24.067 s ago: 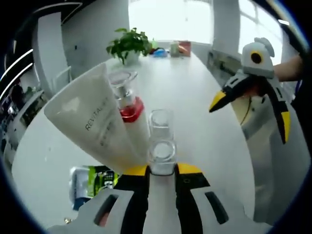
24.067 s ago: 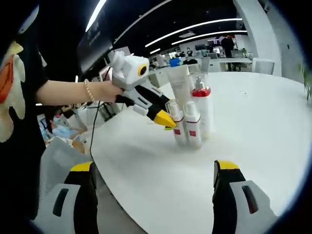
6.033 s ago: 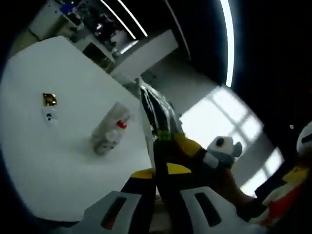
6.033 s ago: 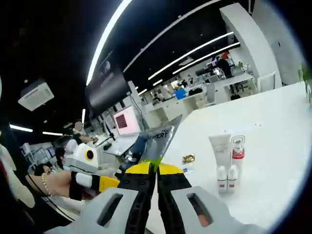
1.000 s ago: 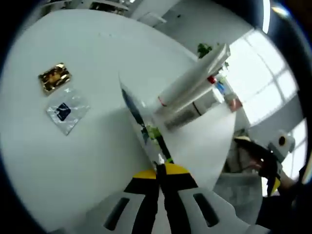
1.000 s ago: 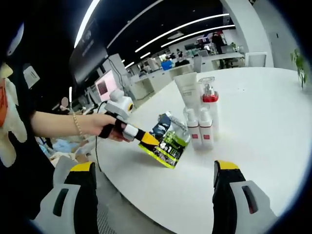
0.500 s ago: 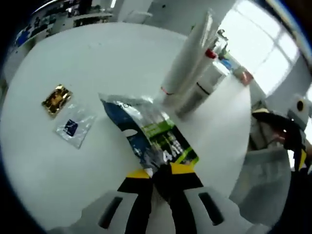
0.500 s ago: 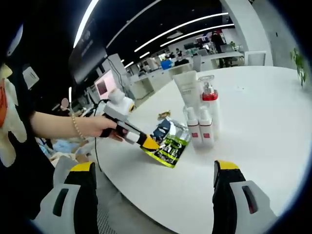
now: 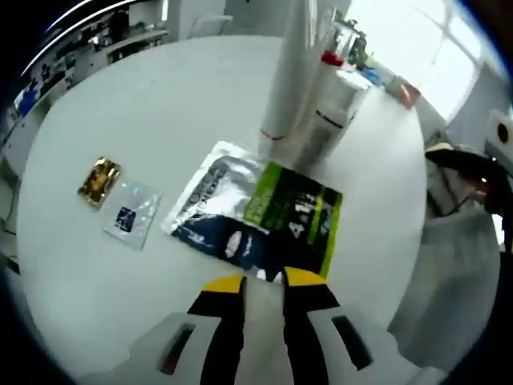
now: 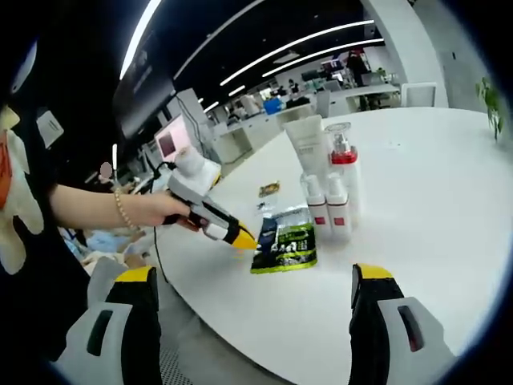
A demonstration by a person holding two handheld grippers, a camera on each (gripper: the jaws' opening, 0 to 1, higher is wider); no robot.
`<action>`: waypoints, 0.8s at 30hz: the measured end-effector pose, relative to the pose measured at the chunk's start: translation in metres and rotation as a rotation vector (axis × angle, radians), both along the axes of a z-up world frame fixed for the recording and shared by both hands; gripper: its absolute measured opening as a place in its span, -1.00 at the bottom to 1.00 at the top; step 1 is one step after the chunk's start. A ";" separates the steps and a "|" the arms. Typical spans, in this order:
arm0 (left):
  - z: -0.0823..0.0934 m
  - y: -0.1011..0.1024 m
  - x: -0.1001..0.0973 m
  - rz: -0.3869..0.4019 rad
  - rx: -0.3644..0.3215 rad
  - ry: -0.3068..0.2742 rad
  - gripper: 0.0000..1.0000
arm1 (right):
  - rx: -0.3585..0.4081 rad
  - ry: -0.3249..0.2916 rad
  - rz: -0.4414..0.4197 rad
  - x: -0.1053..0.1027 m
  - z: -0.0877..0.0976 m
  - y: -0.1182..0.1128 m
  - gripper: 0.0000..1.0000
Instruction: Arrange the skincare products in the storage area until every visible bottle or jar stands upright without overlapping.
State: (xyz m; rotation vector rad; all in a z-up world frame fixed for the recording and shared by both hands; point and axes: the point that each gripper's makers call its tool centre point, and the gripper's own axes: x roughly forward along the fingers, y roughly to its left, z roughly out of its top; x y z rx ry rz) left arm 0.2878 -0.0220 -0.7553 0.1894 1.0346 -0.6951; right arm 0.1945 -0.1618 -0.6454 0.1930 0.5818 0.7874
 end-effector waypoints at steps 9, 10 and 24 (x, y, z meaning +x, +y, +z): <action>0.025 -0.014 0.029 -0.019 -0.034 -0.200 -0.33 | 0.001 0.010 -0.002 -0.001 -0.002 0.001 0.99; 0.025 -0.018 0.029 -0.020 -0.033 -0.207 -0.27 | 0.000 0.011 -0.001 -0.001 -0.002 0.001 0.99; -0.006 -0.044 0.035 -0.065 0.059 -0.218 0.43 | 0.001 0.020 -0.004 -0.003 -0.004 0.001 0.99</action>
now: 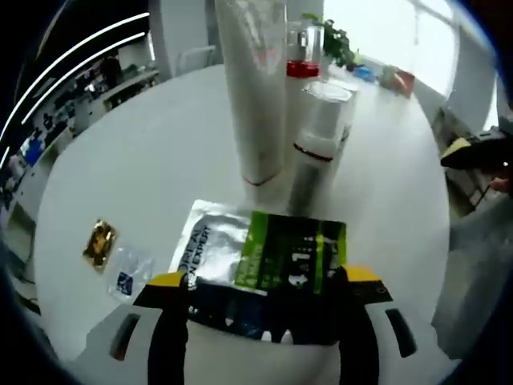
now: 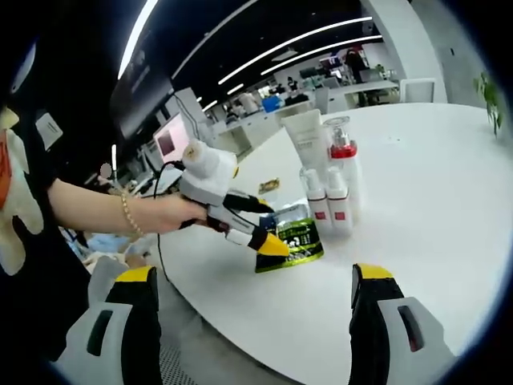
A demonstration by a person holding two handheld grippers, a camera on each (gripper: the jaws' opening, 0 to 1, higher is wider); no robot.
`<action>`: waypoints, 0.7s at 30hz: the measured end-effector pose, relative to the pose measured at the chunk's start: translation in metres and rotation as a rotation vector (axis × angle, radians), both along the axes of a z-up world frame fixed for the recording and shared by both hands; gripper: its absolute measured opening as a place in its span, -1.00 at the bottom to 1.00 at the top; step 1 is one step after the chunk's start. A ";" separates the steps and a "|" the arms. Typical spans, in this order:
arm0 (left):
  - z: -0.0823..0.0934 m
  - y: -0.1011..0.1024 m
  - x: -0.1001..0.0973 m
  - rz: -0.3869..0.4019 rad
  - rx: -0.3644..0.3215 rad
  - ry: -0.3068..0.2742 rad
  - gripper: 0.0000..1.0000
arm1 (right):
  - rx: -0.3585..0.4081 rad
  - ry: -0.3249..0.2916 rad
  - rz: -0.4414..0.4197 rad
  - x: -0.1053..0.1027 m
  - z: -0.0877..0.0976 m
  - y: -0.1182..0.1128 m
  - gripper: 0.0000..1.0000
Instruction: Arrange the skincare products in the storage area until every visible bottle or jar stands upright without overlapping.
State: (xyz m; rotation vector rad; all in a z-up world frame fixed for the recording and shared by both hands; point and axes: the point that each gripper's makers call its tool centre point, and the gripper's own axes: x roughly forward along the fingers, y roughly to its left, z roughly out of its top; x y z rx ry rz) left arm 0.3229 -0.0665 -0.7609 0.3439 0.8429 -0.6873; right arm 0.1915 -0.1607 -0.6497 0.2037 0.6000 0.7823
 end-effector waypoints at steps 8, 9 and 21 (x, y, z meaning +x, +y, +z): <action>-0.008 0.003 -0.002 -0.009 0.021 0.036 0.44 | 0.003 0.010 -0.005 -0.001 -0.002 0.000 0.99; -0.008 0.003 -0.002 -0.014 0.021 0.035 0.46 | 0.003 0.011 -0.005 -0.001 -0.003 0.000 0.99; -0.010 0.008 0.007 -0.174 0.016 0.041 0.52 | 0.004 0.015 -0.008 0.000 -0.004 -0.001 0.99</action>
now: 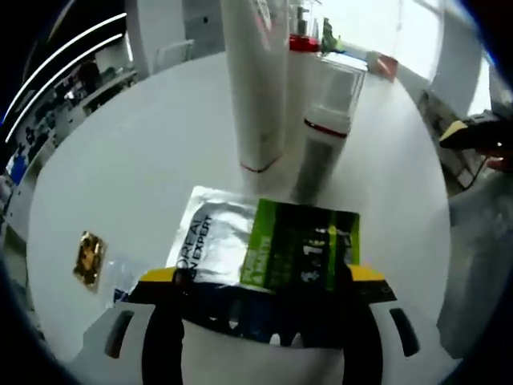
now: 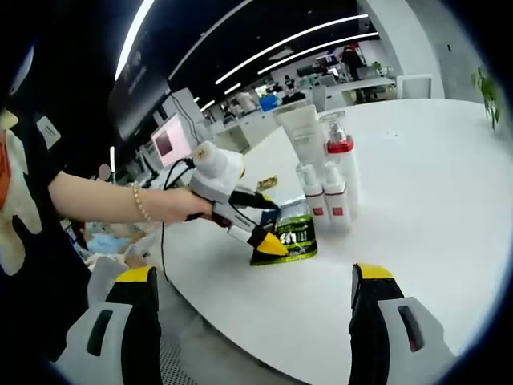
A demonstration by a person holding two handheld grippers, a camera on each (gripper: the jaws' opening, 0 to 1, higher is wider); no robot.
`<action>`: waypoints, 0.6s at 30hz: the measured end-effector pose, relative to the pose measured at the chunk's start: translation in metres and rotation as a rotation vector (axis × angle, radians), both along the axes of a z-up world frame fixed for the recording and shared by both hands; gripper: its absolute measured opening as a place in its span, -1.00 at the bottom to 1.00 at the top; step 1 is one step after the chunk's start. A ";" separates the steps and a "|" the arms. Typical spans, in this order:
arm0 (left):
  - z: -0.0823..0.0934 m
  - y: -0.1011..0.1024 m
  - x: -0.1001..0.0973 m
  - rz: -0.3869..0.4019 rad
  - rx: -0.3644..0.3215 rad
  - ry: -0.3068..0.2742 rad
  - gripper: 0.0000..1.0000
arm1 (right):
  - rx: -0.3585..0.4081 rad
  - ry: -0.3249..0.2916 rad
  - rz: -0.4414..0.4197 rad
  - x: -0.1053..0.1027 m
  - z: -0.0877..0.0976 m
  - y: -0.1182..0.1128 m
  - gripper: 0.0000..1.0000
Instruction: Arrange the skincare products in the storage area until every visible bottle or jar stands upright without overlapping.
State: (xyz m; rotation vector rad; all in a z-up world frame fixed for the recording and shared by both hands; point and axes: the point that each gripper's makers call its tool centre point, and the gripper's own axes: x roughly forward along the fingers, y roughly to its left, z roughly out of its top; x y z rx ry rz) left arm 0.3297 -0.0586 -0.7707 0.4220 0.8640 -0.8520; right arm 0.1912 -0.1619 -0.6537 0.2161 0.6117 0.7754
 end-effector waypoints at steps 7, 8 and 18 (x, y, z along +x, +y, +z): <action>-0.001 0.002 -0.001 -0.175 0.020 0.012 0.52 | -0.002 -0.002 -0.002 0.000 0.000 -0.001 0.99; -0.001 0.002 -0.001 -0.191 0.020 0.013 0.52 | -0.002 -0.002 -0.003 0.000 0.000 -0.001 0.99; -0.003 0.006 0.001 -0.339 0.043 0.035 0.51 | -0.027 -0.013 -0.016 0.000 -0.003 -0.012 0.99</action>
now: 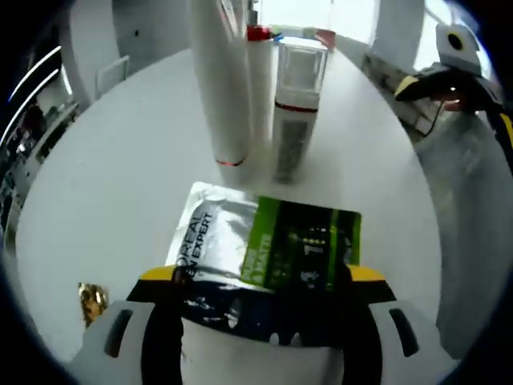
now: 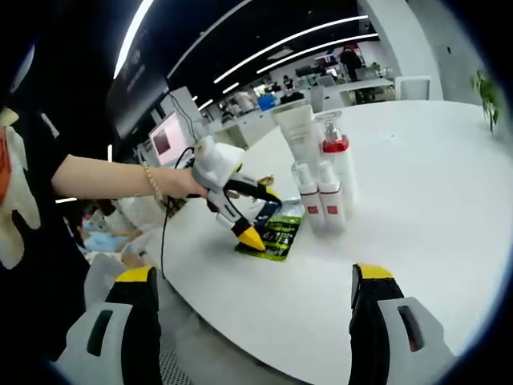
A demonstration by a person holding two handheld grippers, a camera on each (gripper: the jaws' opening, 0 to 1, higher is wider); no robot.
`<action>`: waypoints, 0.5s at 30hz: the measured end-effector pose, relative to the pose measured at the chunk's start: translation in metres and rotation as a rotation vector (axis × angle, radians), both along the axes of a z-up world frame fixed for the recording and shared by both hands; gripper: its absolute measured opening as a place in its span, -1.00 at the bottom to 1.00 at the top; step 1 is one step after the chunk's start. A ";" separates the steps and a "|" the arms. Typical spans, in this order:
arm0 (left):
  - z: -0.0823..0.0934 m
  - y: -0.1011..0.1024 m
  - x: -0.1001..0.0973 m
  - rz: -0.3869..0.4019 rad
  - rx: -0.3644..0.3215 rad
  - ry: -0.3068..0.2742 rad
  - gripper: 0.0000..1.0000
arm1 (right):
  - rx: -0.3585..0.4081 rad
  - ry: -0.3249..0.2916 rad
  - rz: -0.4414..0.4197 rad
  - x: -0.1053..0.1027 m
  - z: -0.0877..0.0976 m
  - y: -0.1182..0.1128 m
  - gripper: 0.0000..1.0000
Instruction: Arrange the skincare products in the storage area until every visible bottle or jar stands upright without overlapping.
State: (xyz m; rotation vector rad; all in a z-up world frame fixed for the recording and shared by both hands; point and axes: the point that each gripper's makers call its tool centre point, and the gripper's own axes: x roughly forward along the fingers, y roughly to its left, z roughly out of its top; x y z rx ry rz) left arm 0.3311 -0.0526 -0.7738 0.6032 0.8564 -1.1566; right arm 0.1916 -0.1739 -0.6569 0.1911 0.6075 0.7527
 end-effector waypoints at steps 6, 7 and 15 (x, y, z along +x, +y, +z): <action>-0.002 0.002 0.003 -0.018 0.030 0.006 0.52 | -0.014 0.000 -0.021 0.003 0.000 -0.009 0.99; -0.002 0.002 0.003 -0.013 0.031 0.009 0.52 | -0.014 -0.002 -0.025 0.003 0.001 -0.010 0.99; 0.004 0.001 0.005 0.052 0.005 0.028 0.52 | -0.017 0.010 -0.017 0.000 -0.001 -0.008 0.99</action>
